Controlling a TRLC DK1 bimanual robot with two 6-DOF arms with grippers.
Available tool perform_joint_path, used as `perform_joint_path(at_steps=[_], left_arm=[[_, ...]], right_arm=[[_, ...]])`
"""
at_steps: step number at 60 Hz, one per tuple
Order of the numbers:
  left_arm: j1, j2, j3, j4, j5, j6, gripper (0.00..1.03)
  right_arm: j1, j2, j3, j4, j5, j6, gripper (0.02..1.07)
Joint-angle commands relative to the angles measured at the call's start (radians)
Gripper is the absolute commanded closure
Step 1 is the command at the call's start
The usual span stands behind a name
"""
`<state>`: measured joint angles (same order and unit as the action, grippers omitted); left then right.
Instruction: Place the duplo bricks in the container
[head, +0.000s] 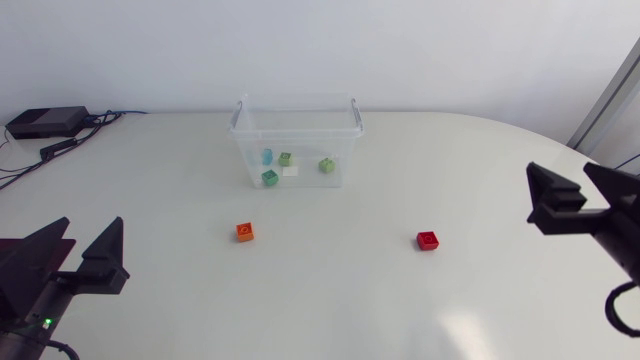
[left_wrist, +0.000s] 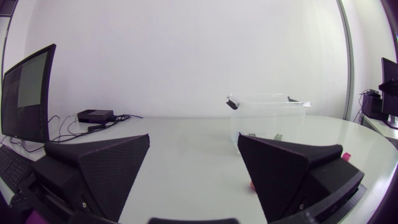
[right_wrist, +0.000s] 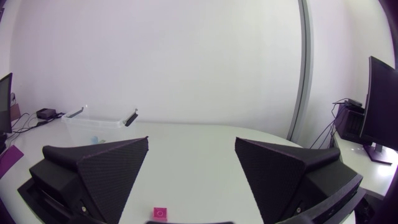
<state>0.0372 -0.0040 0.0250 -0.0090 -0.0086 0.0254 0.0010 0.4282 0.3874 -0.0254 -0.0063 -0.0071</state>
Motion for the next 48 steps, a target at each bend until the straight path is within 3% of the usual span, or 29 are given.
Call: perform_joint_path(at_steps=[1, 23, 29, 32, 38, 48], left_arm=[[-0.010, -0.008, -0.023, -0.002, -0.005, -0.024, 0.04], [-0.033, -0.007, -0.022, -0.002, -0.005, -0.025, 0.04], [-0.039, -0.007, -0.022, -0.002, -0.005, -0.025, 0.04], [-0.048, -0.007, -0.023, -0.002, -0.005, -0.025, 0.04], [-0.056, -0.008, -0.022, -0.003, -0.005, -0.025, 0.04], [-0.059, -0.010, -0.022, -0.003, -0.005, -0.024, 0.04]], right_arm=[[0.027, 0.146, 0.093, -0.036, 0.003, 0.007, 0.06], [0.074, 0.624, 0.335, -0.206, -0.024, 0.015, 0.06], [0.102, 0.739, 0.426, -0.334, -0.006, -0.017, 0.06], [0.103, 0.779, 0.452, -0.383, -0.052, -0.059, 0.06], [0.071, 0.808, 0.406, -0.308, -0.182, -0.139, 0.07], [0.091, 1.015, 0.490, -0.367, -0.106, -0.108, 0.07]])
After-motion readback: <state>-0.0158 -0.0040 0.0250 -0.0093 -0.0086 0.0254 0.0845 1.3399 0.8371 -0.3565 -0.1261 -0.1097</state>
